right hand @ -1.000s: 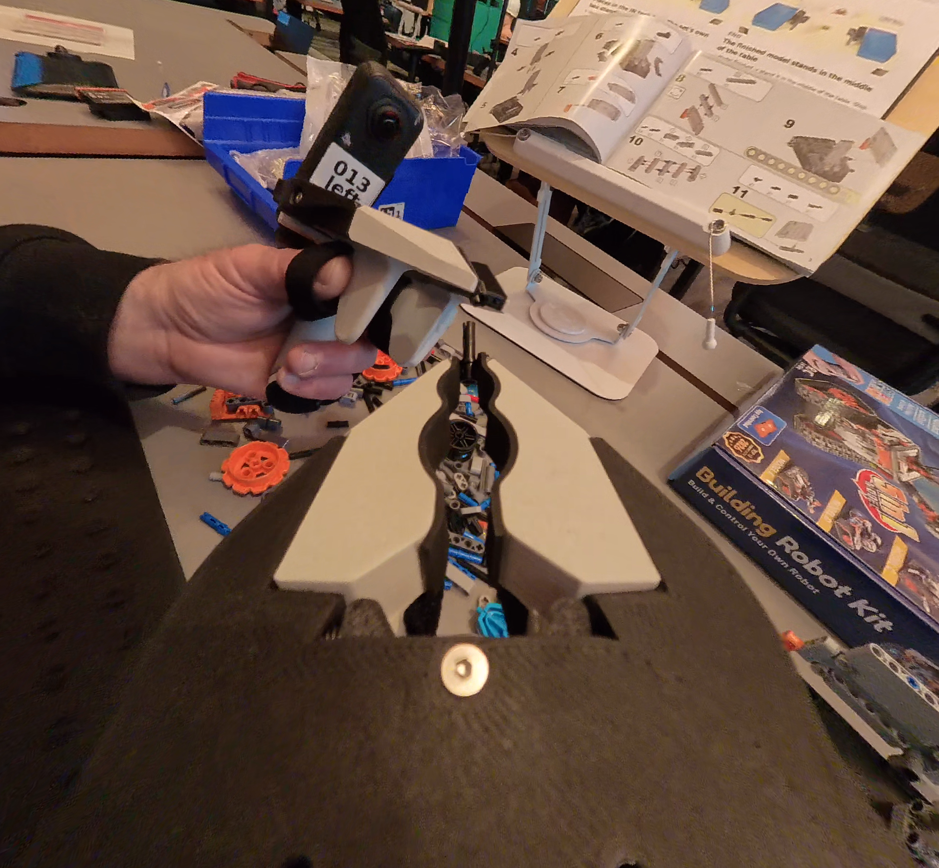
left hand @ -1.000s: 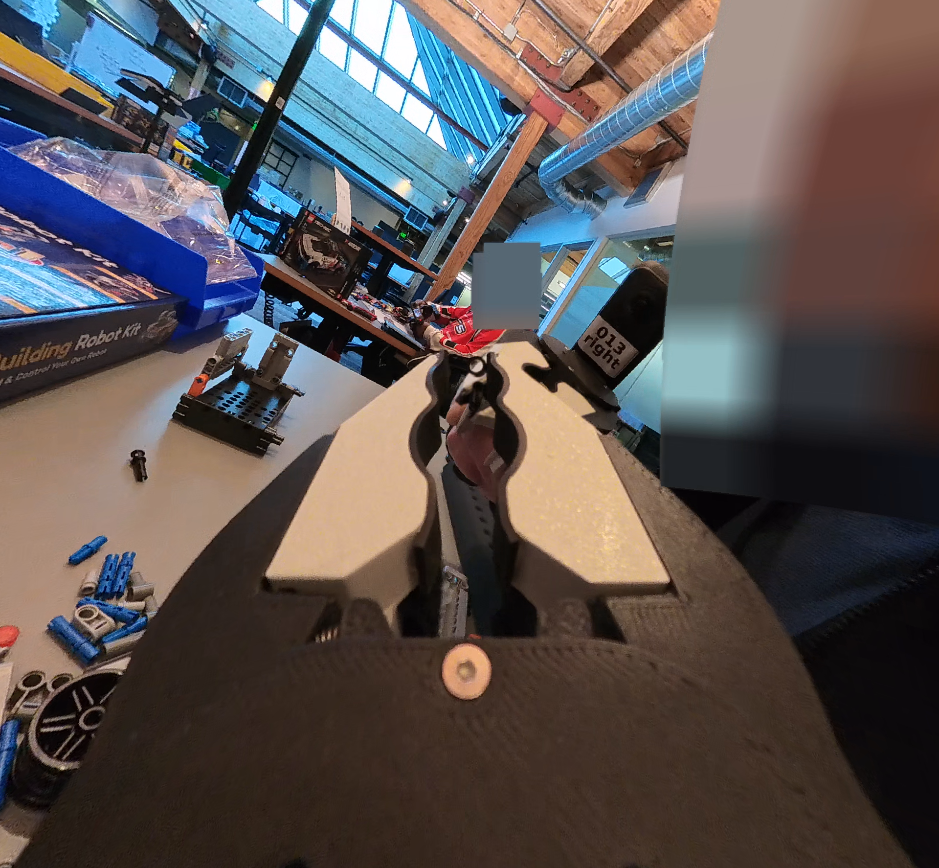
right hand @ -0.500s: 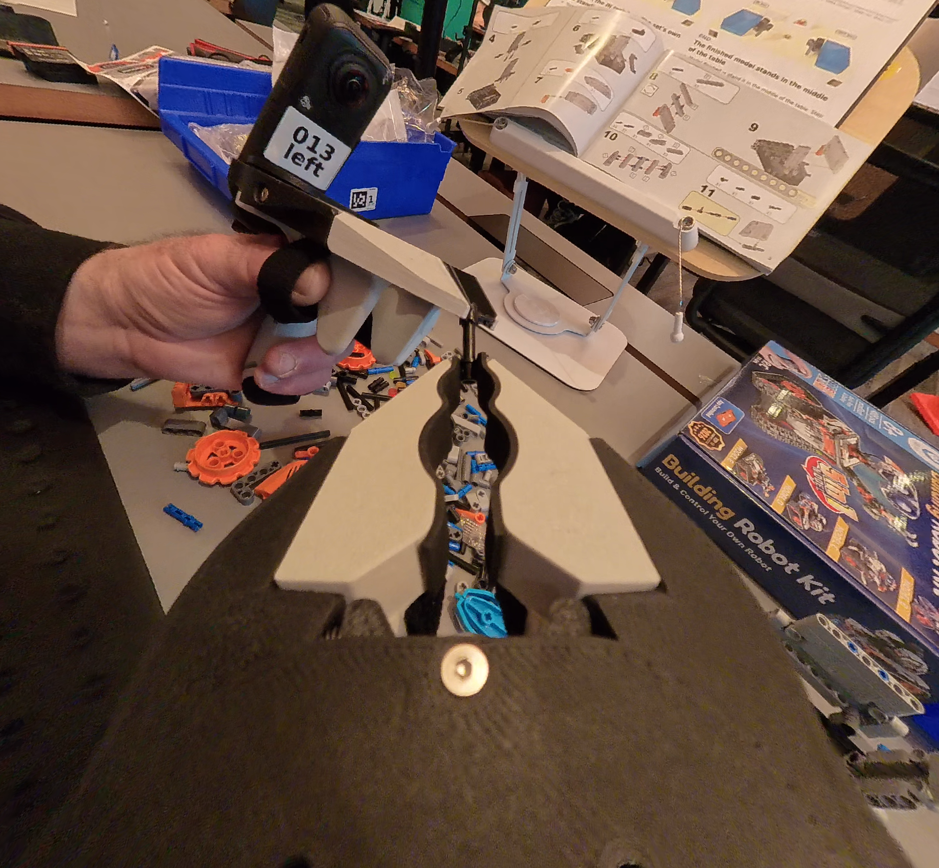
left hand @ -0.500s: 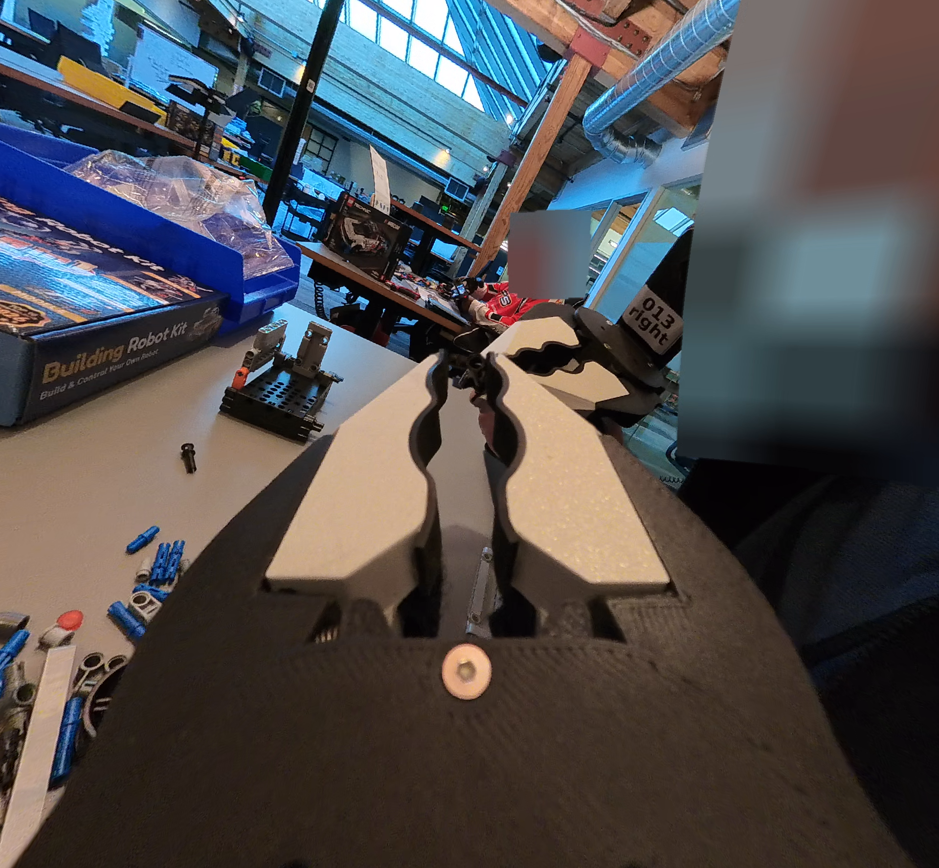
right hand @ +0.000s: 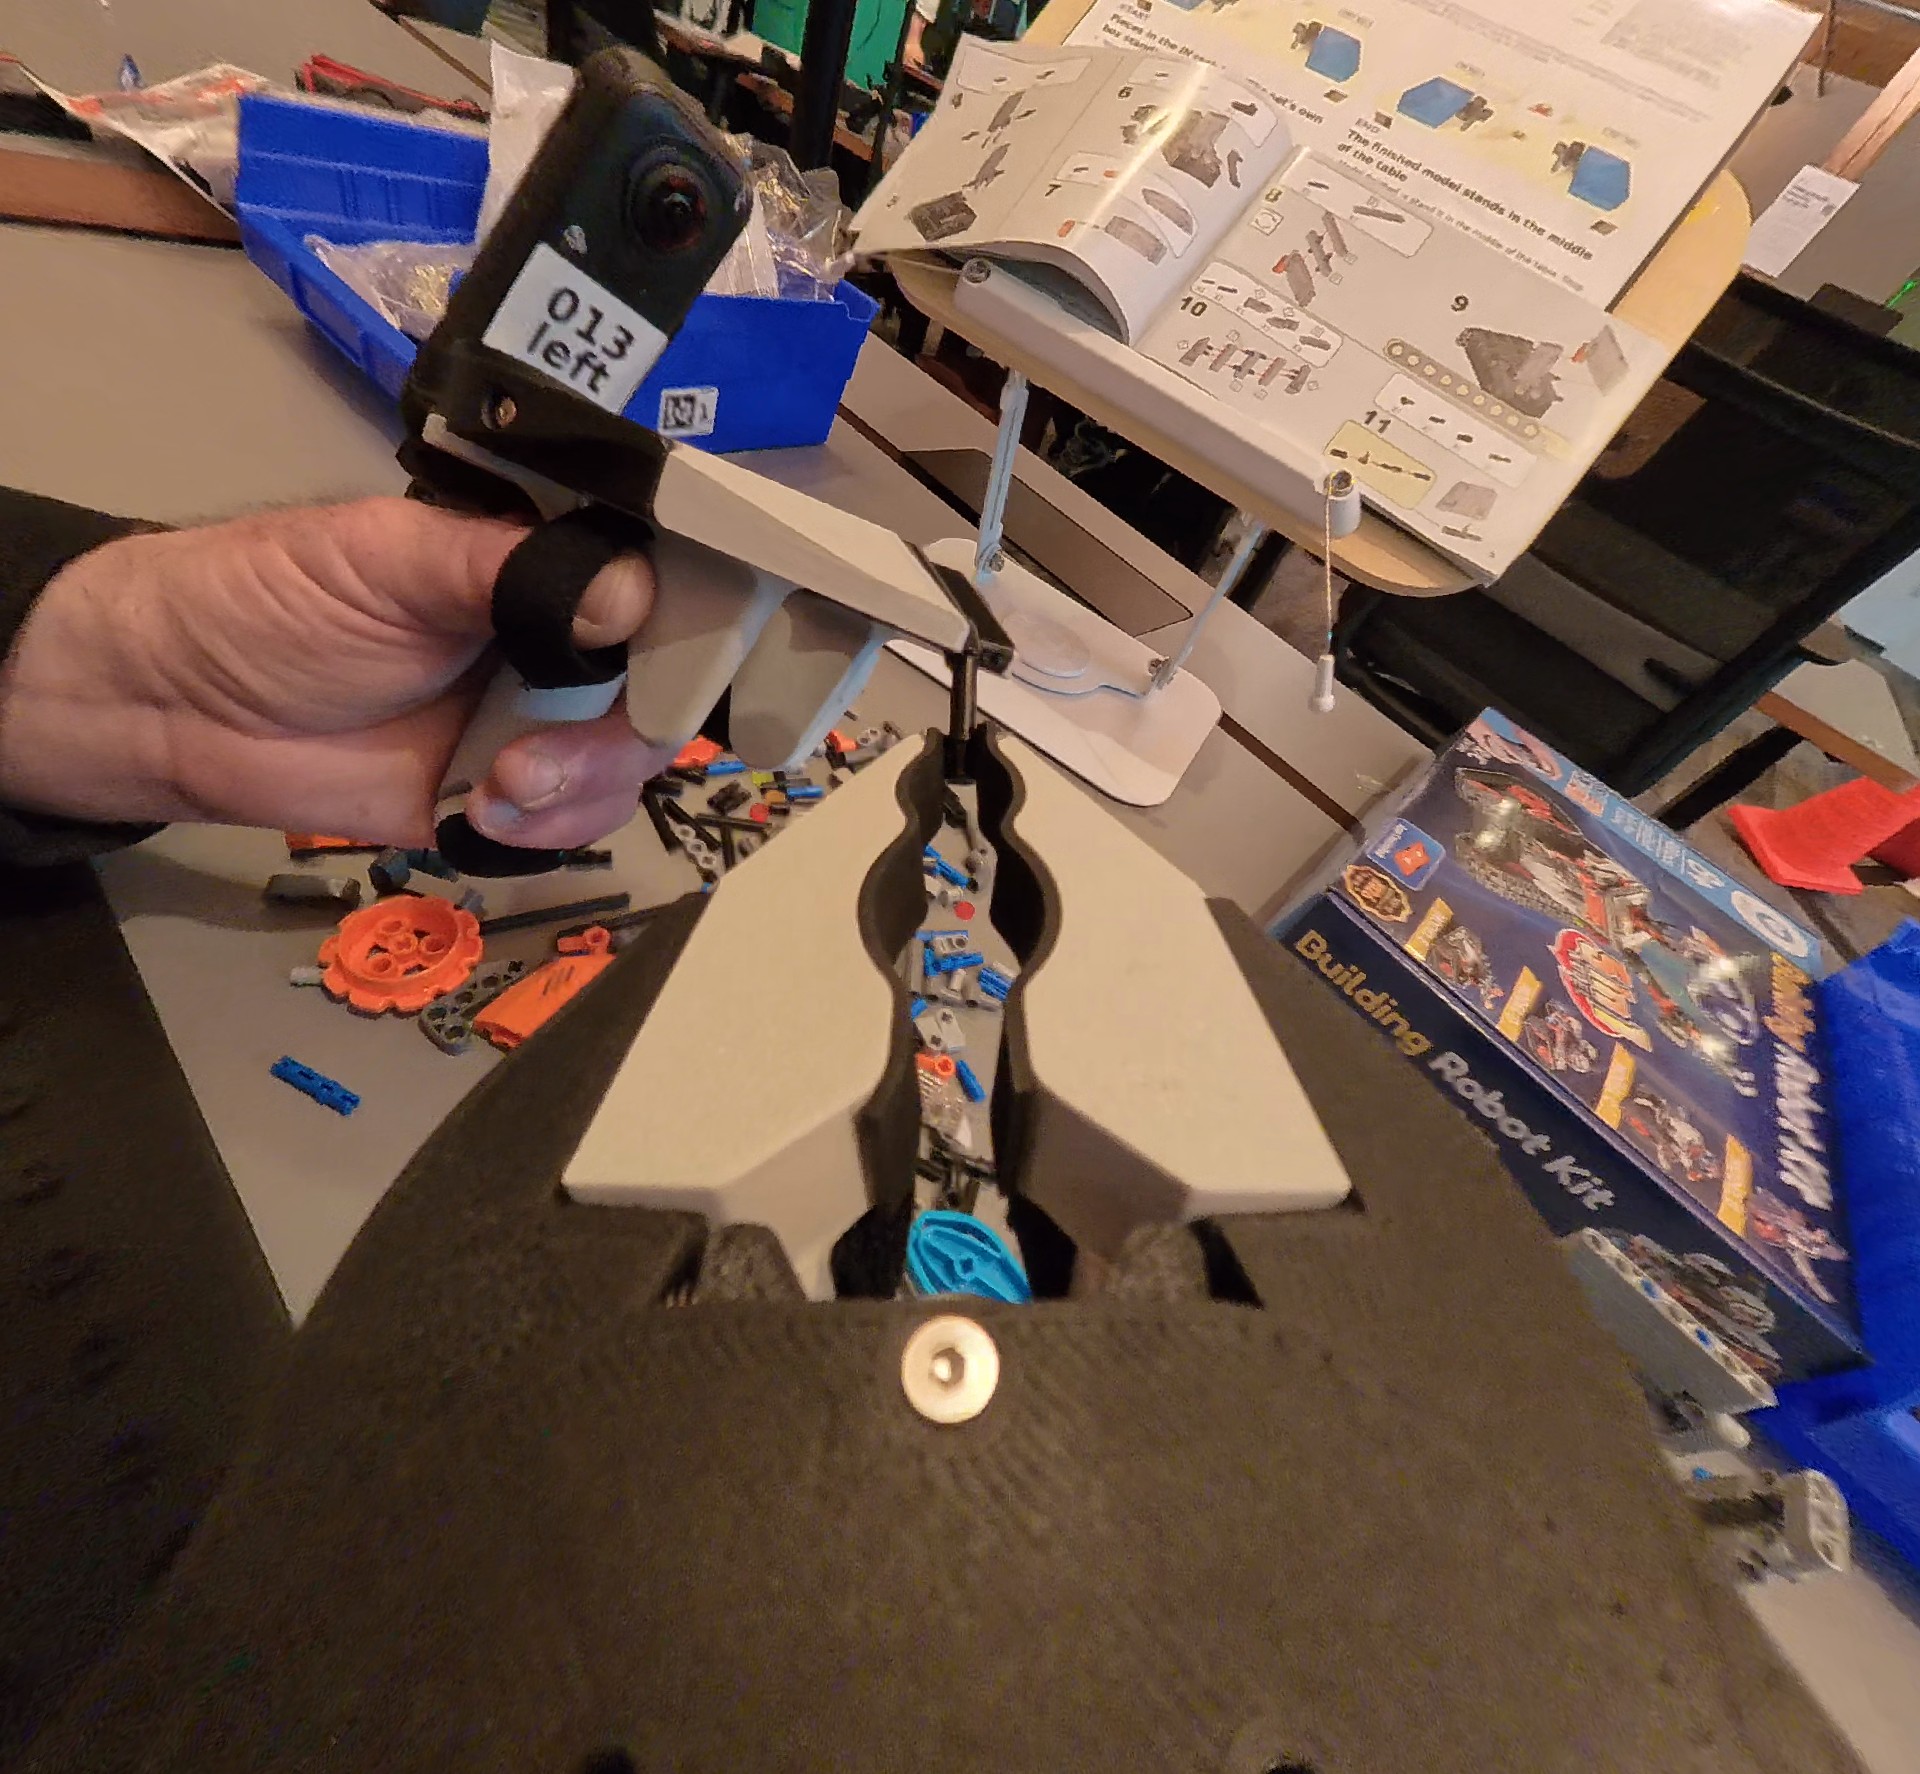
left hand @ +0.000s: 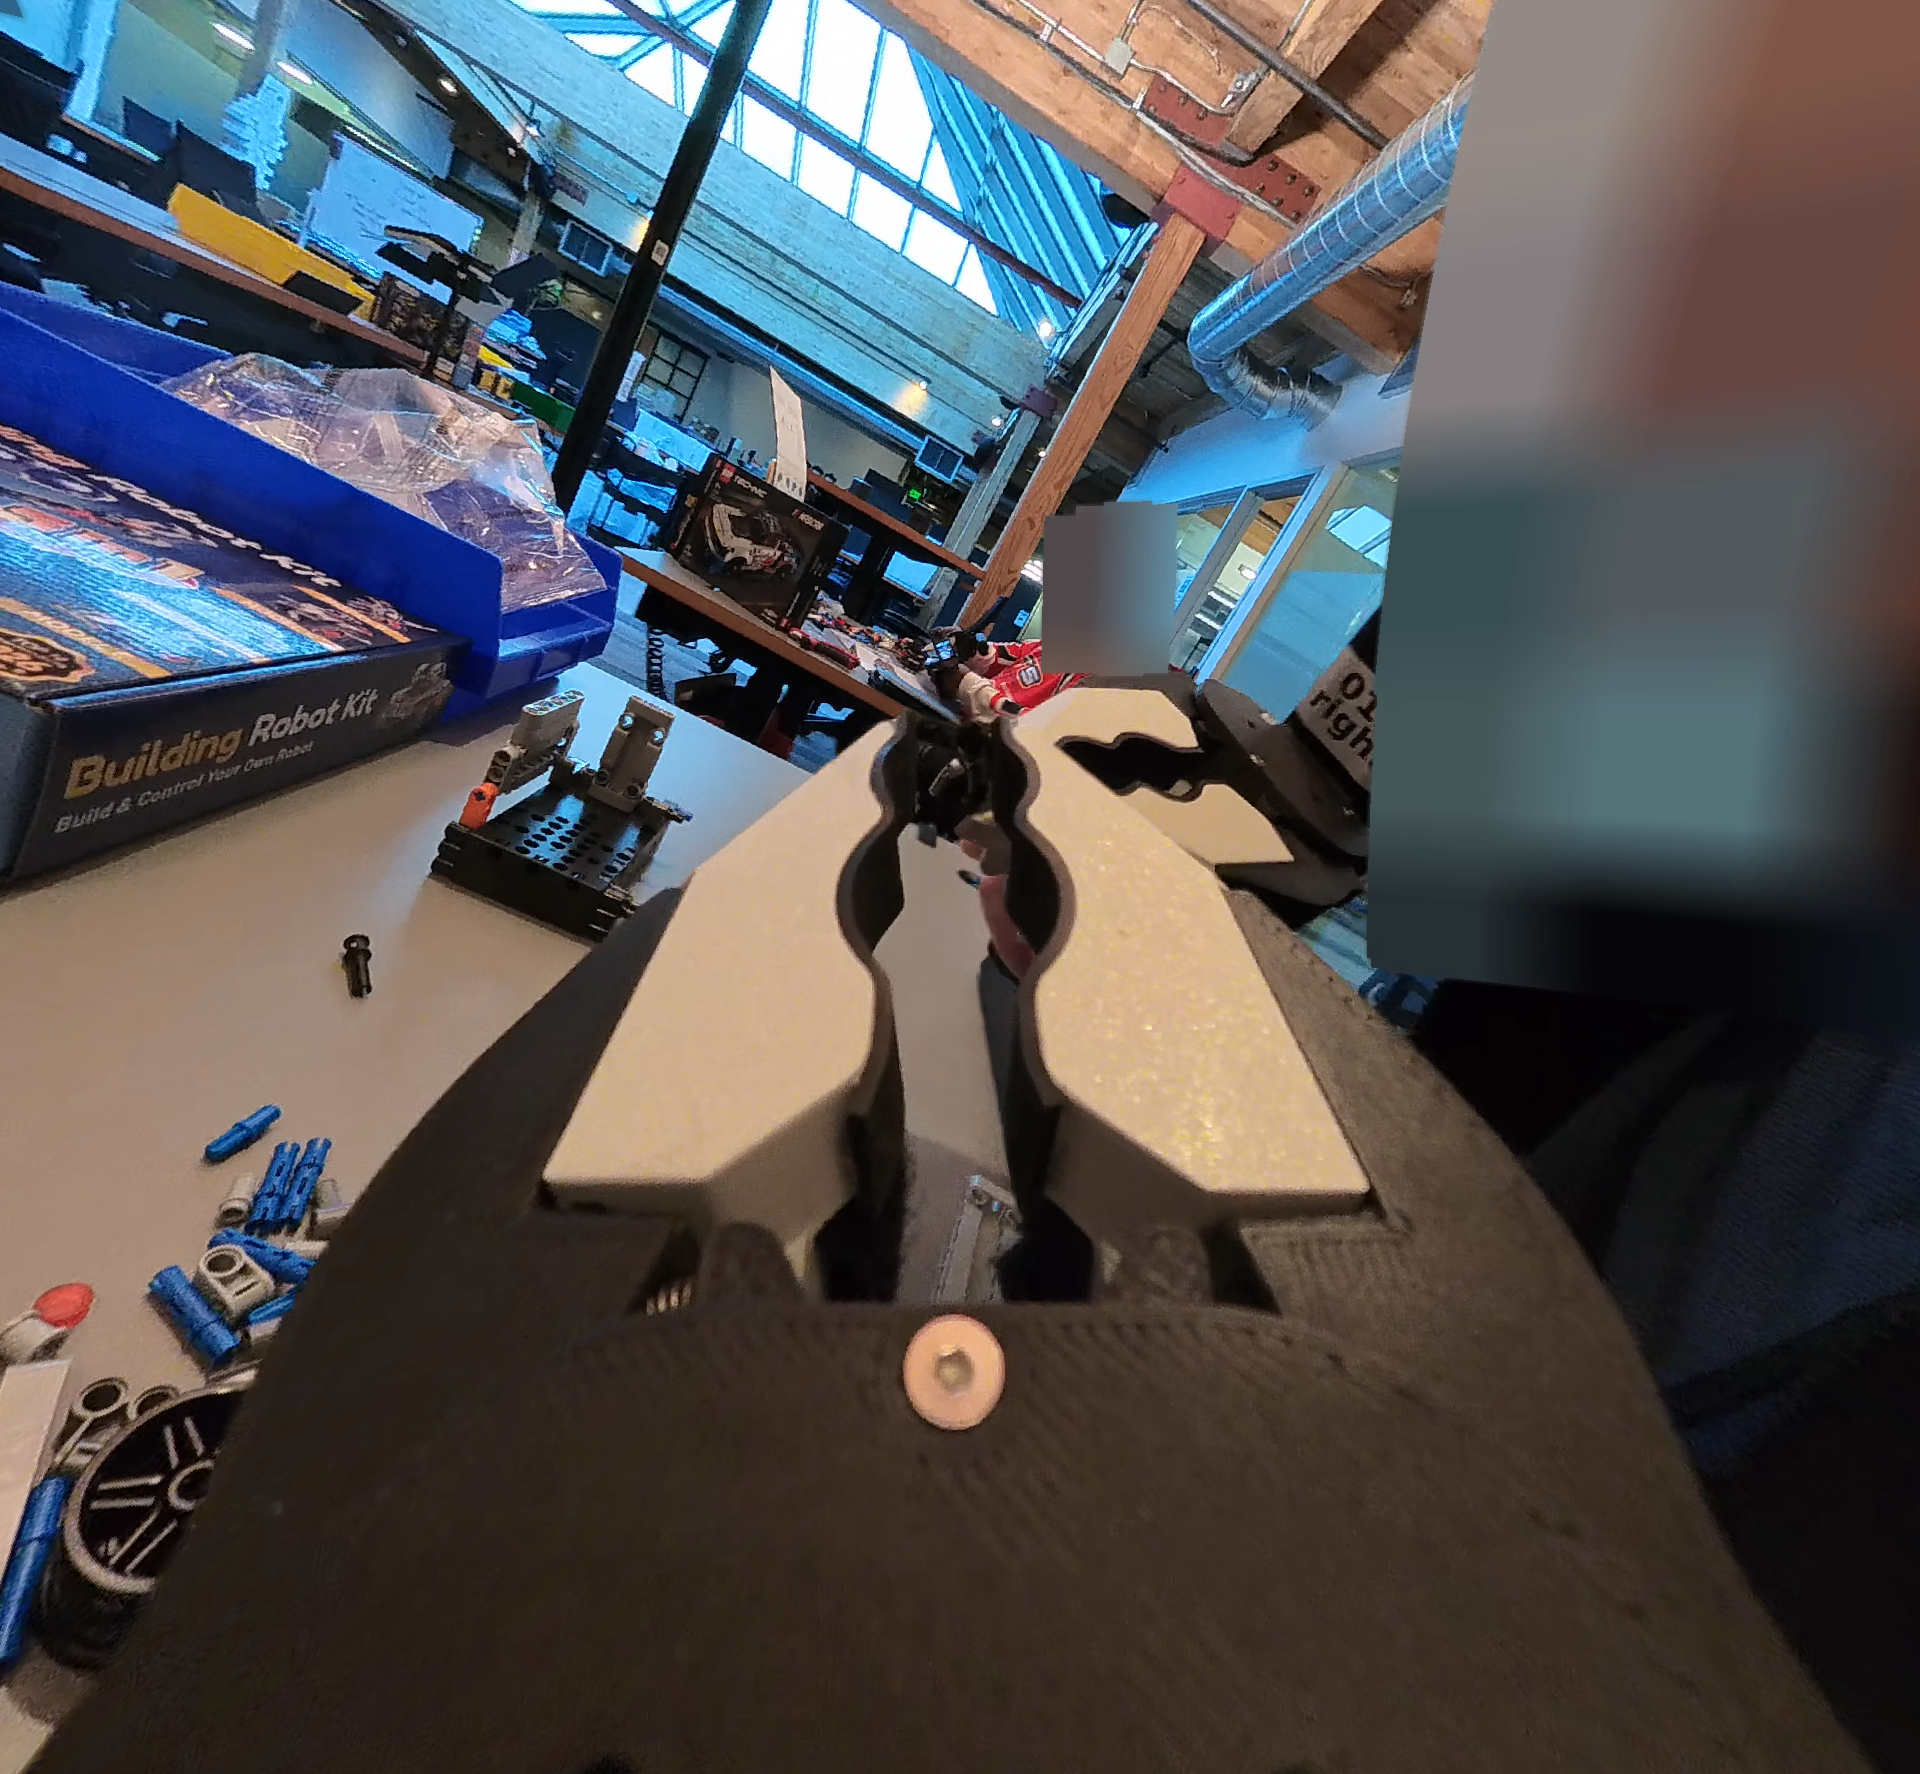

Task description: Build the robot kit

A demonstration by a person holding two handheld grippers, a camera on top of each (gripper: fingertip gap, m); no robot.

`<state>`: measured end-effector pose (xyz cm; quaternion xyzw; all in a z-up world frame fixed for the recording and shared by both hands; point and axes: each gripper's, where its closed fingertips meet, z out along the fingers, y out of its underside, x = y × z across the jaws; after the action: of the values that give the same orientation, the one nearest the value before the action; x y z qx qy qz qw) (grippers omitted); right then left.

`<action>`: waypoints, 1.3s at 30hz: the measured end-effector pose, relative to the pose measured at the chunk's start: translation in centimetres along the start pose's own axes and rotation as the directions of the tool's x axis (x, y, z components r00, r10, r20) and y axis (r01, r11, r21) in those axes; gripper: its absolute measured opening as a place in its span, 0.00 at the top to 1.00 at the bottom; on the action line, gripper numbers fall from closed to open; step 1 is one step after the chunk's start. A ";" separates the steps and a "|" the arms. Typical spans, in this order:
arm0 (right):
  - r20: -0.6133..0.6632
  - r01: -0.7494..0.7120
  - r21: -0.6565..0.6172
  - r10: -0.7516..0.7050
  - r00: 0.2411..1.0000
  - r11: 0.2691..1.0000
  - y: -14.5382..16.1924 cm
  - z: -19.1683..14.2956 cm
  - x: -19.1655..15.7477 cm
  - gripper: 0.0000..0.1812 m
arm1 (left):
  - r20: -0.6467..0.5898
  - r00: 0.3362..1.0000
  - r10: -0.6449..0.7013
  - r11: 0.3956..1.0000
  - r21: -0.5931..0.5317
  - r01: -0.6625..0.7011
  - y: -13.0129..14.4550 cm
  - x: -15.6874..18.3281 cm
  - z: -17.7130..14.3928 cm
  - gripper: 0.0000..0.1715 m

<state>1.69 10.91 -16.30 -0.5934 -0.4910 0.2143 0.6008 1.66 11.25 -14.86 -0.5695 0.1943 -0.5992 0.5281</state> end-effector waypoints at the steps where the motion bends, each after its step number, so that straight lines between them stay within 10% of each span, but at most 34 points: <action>1: -0.009 0.021 -0.011 -0.021 1.000 1.000 0.1 0.0 0.0 0.98 | 0.006 1.000 0.010 1.000 -0.002 -0.010 0.0 0.0 0.0 0.94; 39: -0.099 0.264 -0.247 -0.295 0.950 0.932 2.1 0.7 -0.1 0.99 | 0.173 0.954 0.244 0.962 -0.171 -0.215 1.4 -1.3 -0.2 0.94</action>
<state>1.75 11.64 -18.44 -0.5961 -0.5504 0.0275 0.5839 1.83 11.73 -16.71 -0.6365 0.2520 -0.4593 0.5660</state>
